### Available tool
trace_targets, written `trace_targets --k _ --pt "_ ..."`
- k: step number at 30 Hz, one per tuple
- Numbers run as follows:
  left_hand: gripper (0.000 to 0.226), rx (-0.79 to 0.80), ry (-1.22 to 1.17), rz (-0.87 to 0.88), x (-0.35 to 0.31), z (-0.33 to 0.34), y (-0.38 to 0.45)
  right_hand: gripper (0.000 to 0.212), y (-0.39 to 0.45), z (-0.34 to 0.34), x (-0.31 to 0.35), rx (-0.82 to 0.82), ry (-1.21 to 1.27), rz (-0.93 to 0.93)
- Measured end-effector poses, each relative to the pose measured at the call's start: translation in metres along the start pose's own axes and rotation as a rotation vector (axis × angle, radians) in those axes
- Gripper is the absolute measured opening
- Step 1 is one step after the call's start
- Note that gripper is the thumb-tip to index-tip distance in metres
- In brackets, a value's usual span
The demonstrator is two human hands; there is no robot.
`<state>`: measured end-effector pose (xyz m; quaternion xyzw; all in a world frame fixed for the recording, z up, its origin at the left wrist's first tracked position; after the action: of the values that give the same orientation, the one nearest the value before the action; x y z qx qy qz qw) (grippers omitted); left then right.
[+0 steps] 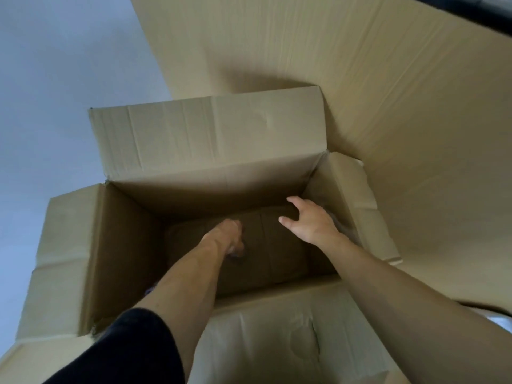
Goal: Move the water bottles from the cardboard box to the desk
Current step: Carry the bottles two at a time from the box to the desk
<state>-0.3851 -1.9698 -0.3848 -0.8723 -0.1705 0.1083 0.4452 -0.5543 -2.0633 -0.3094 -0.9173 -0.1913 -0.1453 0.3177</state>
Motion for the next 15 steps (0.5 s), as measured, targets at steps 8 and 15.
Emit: trace_targets --k 8,15 --pt "0.050 -0.177 -0.140 0.041 -0.024 -0.006 0.017 0.066 -0.004 0.000 -0.016 0.002 0.001 0.026" --pt "0.058 -0.207 -0.229 0.078 0.025 -0.006 -0.002 0.065 0.004 0.012 -0.012 0.029 0.017 0.026"
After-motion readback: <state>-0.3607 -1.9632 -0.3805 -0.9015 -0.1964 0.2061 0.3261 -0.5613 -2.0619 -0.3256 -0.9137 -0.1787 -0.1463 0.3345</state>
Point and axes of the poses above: each hand's wrist, its own y-axis towards the middle knuckle, its own z-axis out of the palm, x = y × z, the point moved 8 cm from there along y, towards the middle knuckle, and after that the axes turned 3 degrees about -z, right-handed, at the moved point
